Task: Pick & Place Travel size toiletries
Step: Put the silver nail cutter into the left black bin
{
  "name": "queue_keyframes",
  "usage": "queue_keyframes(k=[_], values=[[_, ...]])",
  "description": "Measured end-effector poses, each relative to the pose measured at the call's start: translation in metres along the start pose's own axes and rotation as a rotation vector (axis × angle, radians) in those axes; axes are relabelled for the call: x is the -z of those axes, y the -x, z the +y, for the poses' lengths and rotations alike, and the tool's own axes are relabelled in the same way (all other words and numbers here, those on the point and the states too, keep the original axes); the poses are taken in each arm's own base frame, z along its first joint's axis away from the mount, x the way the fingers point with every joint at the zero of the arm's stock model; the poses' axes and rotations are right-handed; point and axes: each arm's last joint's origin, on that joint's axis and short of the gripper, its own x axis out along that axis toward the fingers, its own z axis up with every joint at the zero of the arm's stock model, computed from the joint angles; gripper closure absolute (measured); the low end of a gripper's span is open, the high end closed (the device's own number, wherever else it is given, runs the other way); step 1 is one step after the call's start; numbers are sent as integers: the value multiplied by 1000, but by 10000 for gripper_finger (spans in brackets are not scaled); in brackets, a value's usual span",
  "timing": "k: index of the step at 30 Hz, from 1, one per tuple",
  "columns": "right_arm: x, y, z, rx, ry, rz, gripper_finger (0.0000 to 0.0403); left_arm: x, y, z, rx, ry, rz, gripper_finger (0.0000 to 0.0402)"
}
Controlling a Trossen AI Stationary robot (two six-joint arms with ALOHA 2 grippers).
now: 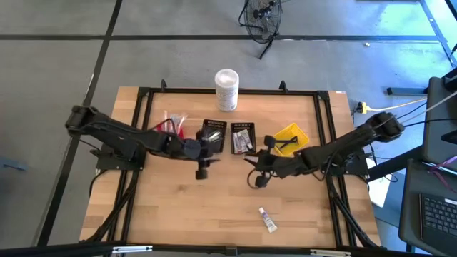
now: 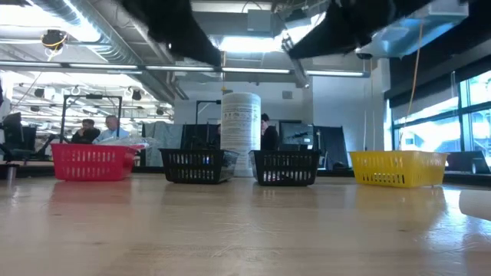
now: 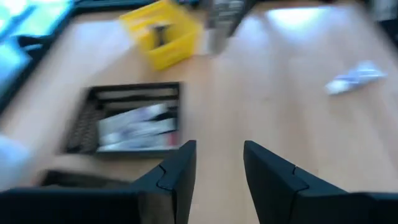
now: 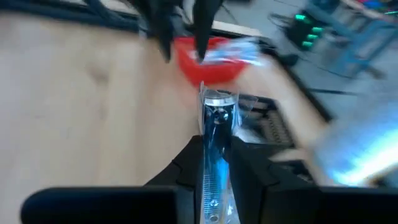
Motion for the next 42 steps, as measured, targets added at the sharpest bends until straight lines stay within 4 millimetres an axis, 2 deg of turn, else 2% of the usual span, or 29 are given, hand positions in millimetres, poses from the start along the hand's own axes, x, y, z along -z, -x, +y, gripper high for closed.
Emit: queue_keyframes(k=[4, 8, 12, 18, 26, 35, 42], values=[[20, -9, -2, -138, -60, -98, 346, 29, -11, -1, 78, 1, -195, 272], [24, -11, -13, -122, -140, -225, 346, 44, -15, 1, 69, 31, -310, 272], [16, -14, -22, -162, -175, -317, 340, 44, -14, 1, 96, 88, -332, 272], [12, -19, -31, -186, -169, -330, 344, 40, -12, 2, 88, 78, -381, 272], [-5, -24, -38, -228, -177, -380, 336, 34, -15, 15, 81, 84, -437, 263], [-20, -48, -41, -189, -157, -380, 346, 34, -25, 24, 111, 78, -465, 220], [-24, -66, -41, -211, -149, -362, 338, 33, -25, 25, 86, 43, -488, 215]])
